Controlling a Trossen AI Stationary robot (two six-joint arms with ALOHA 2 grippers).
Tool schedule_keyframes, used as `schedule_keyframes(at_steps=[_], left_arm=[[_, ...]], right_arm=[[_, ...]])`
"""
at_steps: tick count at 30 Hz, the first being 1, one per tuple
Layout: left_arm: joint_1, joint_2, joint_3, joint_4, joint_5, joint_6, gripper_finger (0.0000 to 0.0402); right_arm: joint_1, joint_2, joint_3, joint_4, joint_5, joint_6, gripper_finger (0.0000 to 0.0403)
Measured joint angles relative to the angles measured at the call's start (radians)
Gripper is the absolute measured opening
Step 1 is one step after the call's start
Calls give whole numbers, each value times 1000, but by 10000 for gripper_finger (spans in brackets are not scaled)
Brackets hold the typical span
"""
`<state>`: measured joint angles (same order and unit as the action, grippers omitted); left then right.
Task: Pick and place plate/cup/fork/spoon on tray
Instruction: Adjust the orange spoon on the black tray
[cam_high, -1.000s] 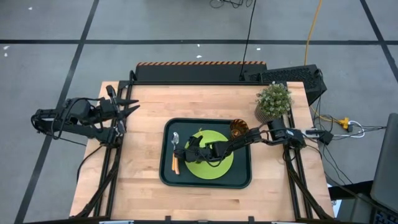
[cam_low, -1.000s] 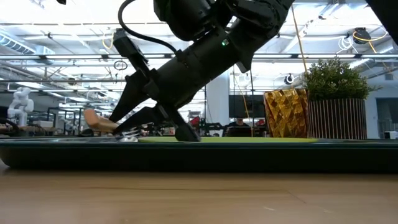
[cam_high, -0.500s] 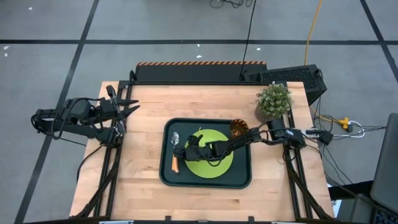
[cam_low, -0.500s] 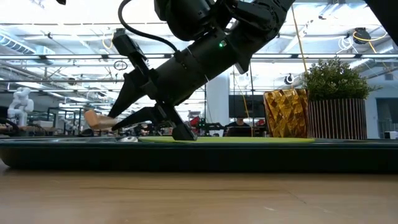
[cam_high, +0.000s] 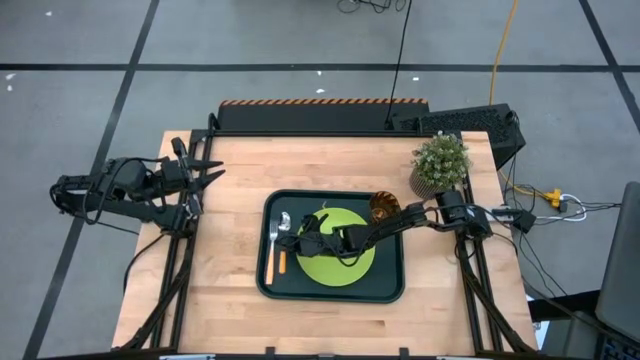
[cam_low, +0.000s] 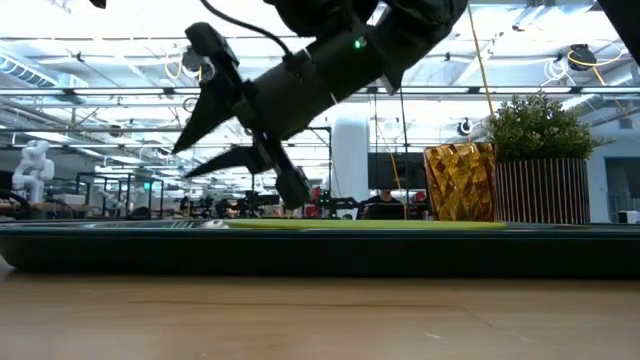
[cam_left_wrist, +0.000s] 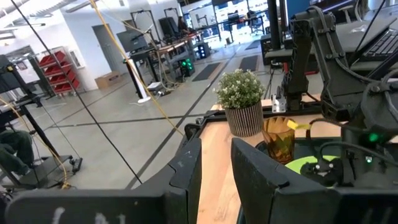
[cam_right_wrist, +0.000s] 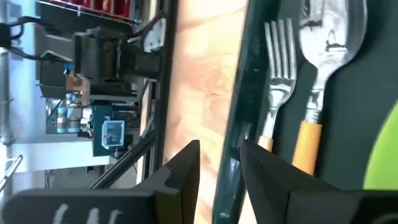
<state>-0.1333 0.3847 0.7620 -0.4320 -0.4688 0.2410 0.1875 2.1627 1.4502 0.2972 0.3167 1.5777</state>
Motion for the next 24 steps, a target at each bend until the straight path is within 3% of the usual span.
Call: schedule_keyframes(at_steps=[5,11,15,19,24], left_arm=[[0,0,0,0,0,-5,90],[0,0,0,-2,0,-11,90],[0,1,0,-23,0,-38,90],[0,16,0,-37,0,-68,90],[0,66,0,-47,0,-71,90]], right_arm=[[0,-17,0,19,1,-65,109],[4,-18,0,206,-7,-304,108],[19,-26,0,303,-76,-567,107],[49,-67,0,256,-131,-891,107],[81,-108,1,123,-74,-1340,107]])
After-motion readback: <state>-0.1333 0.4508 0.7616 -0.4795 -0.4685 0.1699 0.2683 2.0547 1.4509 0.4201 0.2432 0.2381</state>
